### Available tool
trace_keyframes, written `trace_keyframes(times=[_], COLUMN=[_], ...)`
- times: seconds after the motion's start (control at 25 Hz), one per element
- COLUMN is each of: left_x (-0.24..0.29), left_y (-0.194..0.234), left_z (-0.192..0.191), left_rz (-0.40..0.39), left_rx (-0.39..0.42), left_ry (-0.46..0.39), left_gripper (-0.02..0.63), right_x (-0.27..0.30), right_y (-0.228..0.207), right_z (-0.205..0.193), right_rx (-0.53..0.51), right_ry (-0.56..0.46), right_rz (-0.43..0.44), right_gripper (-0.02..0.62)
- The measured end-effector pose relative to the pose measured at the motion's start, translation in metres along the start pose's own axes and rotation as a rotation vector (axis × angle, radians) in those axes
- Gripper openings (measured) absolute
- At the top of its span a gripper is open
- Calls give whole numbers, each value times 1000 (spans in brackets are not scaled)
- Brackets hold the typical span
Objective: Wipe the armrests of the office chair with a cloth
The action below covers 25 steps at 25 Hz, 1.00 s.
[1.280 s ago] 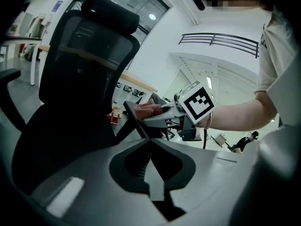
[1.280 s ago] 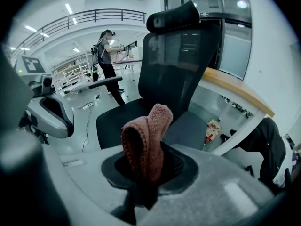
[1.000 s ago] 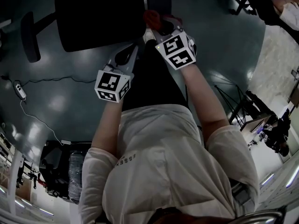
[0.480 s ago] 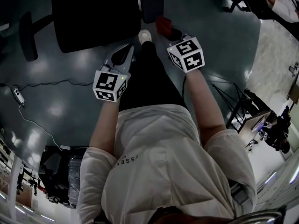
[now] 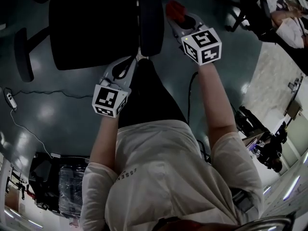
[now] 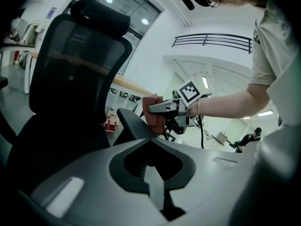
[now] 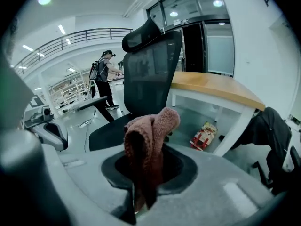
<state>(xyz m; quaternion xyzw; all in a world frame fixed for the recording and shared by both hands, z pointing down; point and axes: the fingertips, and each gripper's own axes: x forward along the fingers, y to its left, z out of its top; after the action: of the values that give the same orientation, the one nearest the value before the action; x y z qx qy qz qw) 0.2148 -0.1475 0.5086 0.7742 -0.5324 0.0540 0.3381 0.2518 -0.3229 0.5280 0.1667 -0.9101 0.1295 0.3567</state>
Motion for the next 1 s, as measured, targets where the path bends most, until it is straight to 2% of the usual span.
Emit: trace_keyframes(times=[0.16, 0.44, 0.56, 0.72, 0.84, 1.0], left_x=[17, 31, 35, 37, 41, 46], left_y=[21, 58, 65, 69, 72, 79], left_z=[14, 21, 23, 23, 26, 29], left_rz=[34, 124, 152, 177, 190, 207], left_rx=[-1, -67, -103, -109, -112, -119], left_ry=[3, 2, 2, 15, 8, 12], left_gripper=[17, 17, 17, 17, 17, 17], right_x=[46, 111, 132, 147, 148, 142], right_y=[-20, -9, 13, 30, 22, 3], right_z=[45, 92, 97, 74, 62, 57], right_rx=[-78, -231, -262, -297, -269, -119], right_ry=[-12, 0, 38, 180, 229, 222], right_rz=[57, 204, 314, 421, 436, 432], right_gripper=[60, 60, 60, 60, 60, 58])
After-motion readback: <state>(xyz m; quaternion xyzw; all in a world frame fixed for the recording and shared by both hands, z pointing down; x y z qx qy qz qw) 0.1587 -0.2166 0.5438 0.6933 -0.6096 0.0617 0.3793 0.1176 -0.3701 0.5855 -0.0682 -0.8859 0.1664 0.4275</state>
